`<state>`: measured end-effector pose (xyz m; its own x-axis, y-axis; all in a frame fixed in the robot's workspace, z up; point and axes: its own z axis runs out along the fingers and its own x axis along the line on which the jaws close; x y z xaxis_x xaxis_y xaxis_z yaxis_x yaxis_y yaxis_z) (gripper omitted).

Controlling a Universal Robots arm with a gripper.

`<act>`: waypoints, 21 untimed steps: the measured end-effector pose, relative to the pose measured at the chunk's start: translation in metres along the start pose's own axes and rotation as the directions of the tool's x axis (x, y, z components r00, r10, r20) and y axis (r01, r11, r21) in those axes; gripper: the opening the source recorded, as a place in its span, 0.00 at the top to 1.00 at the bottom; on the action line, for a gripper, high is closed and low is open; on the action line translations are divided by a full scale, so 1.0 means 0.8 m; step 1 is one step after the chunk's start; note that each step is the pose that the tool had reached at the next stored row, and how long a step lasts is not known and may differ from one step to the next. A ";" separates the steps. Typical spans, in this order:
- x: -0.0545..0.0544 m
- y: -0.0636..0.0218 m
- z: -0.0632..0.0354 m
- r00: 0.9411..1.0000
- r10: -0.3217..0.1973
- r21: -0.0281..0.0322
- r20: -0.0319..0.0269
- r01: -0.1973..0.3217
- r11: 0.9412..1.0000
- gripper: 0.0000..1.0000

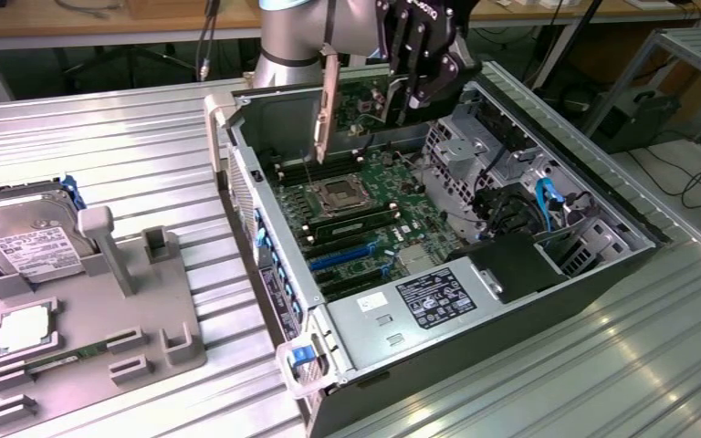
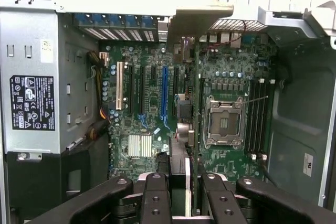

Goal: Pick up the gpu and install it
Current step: 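Insert the gpu into the slot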

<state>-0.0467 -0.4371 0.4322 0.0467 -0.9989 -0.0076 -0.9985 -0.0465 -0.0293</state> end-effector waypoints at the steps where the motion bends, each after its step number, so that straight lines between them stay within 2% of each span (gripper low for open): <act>1: 0.000 0.000 0.000 1.000 0.000 0.001 0.000 0.000 1.000 0.72; 14: 0.000 0.000 0.008 1.000 -0.001 0.009 0.000 0.001 1.000 0.72; 21: 0.000 0.000 0.015 1.000 0.000 0.009 0.000 0.000 1.000 0.72</act>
<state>-0.0467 -0.4372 0.4206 0.0470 -0.9989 -0.0073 -0.9982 -0.0467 -0.0384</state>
